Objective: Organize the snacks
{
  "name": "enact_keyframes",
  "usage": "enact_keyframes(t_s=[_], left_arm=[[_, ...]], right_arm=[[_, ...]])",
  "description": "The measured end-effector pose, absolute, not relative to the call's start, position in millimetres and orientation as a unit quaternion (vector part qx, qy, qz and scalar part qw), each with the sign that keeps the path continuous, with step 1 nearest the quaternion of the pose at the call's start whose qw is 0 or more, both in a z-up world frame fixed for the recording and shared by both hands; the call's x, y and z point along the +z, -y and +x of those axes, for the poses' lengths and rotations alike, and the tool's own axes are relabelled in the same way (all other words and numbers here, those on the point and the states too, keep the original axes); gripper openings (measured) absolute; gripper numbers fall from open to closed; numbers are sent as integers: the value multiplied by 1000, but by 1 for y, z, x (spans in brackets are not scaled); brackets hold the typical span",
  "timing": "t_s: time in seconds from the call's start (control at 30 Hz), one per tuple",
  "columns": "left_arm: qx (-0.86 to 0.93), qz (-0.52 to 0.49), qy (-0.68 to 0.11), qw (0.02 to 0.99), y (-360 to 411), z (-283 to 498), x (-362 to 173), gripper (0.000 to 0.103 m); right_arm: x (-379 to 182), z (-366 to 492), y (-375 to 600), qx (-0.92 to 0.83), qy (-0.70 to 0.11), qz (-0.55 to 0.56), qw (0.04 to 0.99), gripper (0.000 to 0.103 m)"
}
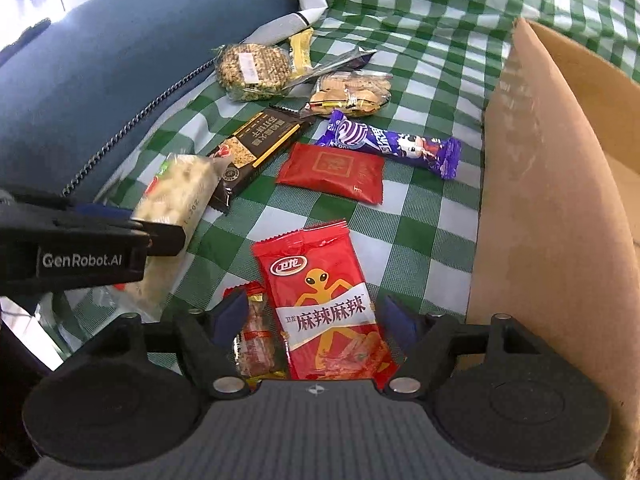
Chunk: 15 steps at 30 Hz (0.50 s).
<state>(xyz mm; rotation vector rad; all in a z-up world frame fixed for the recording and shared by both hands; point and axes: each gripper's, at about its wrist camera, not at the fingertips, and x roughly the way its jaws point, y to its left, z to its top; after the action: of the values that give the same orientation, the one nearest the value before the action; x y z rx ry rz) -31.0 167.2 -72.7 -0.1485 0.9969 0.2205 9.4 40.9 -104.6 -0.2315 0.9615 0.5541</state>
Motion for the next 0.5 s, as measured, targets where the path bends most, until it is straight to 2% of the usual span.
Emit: enact_keyframes(t_s=[0.2, 0.4, 0.5], left_arm=[[106, -74, -477, 870, -168, -31, -72, 41], [101, -65, -482, 868, -165, -29, -75, 42], [101, -64, -483, 867, -165, -28, -76, 42]], right_arm=[[-102, 8, -42, 262, -443, -128, 848, 75], [-104, 0, -48, 260, -410, -194, 852, 74], [-102, 4, -45, 259, -418, -187, 850, 71]])
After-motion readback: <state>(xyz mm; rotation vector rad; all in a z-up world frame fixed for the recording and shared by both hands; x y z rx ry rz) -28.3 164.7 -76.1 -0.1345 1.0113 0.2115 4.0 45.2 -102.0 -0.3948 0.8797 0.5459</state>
